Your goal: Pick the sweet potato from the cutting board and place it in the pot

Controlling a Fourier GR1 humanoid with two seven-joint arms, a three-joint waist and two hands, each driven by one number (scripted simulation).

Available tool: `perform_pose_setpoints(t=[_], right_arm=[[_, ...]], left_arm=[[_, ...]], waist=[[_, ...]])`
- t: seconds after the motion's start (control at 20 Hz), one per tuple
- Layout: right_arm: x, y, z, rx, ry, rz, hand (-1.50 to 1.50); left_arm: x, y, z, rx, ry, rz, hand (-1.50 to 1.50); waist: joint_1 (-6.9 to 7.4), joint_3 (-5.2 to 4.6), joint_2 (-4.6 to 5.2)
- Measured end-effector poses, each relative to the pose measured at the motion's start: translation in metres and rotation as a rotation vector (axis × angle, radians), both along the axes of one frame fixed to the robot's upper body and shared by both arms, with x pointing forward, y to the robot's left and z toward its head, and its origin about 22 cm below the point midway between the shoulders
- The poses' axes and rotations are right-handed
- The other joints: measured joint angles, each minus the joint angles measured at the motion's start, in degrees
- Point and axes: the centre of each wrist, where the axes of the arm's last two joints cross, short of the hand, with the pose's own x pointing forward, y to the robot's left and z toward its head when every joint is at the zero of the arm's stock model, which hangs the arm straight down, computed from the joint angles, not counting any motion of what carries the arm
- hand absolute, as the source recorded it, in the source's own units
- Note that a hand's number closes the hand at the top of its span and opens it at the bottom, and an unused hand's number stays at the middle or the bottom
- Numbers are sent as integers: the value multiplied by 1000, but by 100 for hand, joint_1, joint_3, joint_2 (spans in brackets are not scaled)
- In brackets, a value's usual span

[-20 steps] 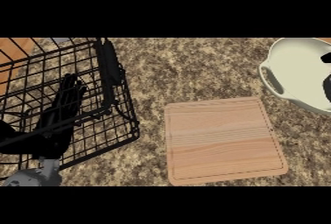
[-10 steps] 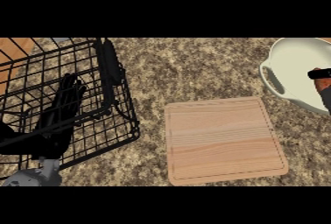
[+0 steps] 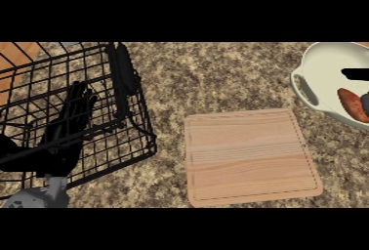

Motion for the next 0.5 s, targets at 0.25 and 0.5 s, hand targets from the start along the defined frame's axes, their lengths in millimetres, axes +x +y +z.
perform_pose_setpoints(t=[0.25,0.5], right_arm=[[1,-2,13,55,-199,-47,-150],[-11,-16,13,73,-354,-82,-150]], left_arm=[[-2,1,0,4,6,13,0],[-4,5,-3,4,9,22,0]], waist=[[-43,-8,-19],[-121,0,-62]])
